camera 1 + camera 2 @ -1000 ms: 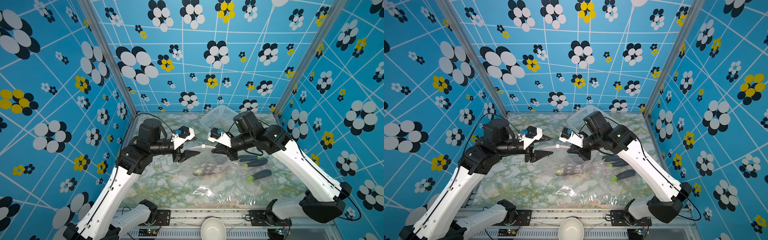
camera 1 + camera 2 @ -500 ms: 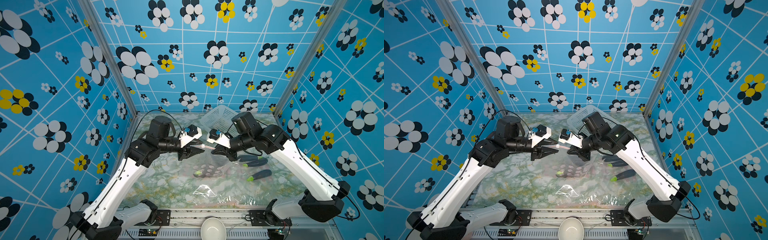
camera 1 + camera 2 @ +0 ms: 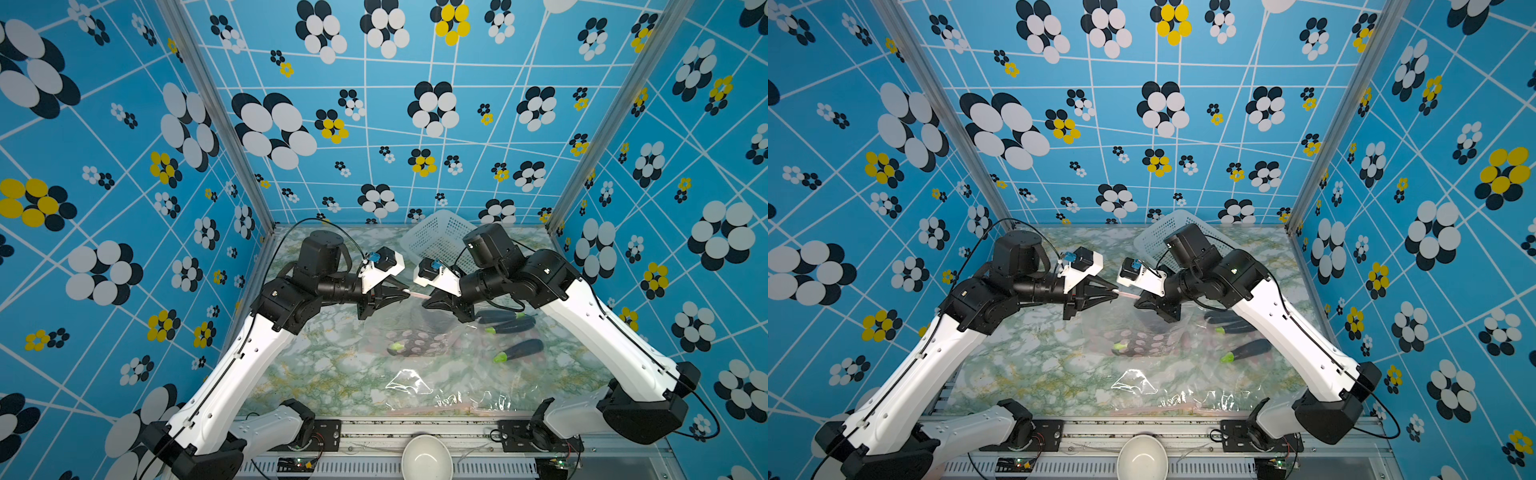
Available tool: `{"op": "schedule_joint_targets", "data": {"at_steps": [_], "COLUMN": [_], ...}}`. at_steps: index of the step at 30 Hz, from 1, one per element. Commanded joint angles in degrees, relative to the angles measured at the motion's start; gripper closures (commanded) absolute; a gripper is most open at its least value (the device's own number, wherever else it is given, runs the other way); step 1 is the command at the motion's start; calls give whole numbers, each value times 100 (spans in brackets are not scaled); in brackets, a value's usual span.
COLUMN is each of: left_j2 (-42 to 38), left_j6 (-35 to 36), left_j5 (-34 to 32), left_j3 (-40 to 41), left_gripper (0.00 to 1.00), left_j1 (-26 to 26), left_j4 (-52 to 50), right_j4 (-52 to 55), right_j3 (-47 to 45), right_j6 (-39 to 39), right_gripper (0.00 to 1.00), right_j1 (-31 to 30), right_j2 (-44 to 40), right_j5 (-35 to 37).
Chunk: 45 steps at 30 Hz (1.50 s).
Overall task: Place the eggplant in a zip-top bag and seal the zipper
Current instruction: Zip the zipper on the zipper food storage bag.
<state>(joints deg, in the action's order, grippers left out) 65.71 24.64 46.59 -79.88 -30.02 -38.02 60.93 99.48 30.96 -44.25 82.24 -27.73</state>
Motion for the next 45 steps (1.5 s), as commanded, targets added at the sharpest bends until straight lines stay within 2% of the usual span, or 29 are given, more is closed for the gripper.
{"op": "schedule_joint_targets", "data": {"at_steps": [1, 2, 4, 10, 12, 14, 16, 20, 24, 29, 36, 40, 43, 45], "left_j2": [39, 60, 139, 248, 204, 165, 156, 161, 105, -89, -205, -246, -359, -499], "left_j6": [128, 120, 111, 29, -74, -170, -222, -183, -31, 29, 172, -70, -267, -249], "left_j5": [-132, -138, -101, 274, 403, 505, 574, 567, 509, 648, 669, 904, 956, 827], "left_j3": [-129, -133, -181, -266, -209, -144, -135, -146, -195, -116, -120, -24, 57, 172], "left_gripper": [75, 70, 67, 68, 63, 63, 67, 83, 90, 93, 93, 85, 58, 49], "left_j1": [12, 15, 14, 10, 9, 9, 8, 21, 154, 624, 878, 871, 879, 937], "left_j4": [-273, -297, -371, -356, -169, 39, 123, 63, -228, -432, -768, -487, -225, -159], "right_j4": [-98, -109, -124, -124, -107, -94, -94, -90, -64, -36, 18, -56, -153, -164], "right_j3": [7, 1, -2, -17, -19, -17, -25, -42, -134, -356, -385, -342, -342, -333], "right_j6": [75, 70, 67, 60, 77, 76, 77, 86, 86, 95, 94, 84, 86, 124], "right_gripper": [100, 100, 100, 100, 100, 100, 100, 100, 100, 100, 100, 100, 100, 100], "right_j1": [-40, -39, -44, -40, -40, -40, -40, -40, -38, -10, 48, 51, 50, 45], "right_j2": [-137, -148, -155, -155, -147, -138, -146, -164, -244, -429, -535, -499, -463, -454], "right_j5": [-116, -111, -141, -142, -142, -141, -129, -119, 24, 147, 146, -4, -57, -62]}}
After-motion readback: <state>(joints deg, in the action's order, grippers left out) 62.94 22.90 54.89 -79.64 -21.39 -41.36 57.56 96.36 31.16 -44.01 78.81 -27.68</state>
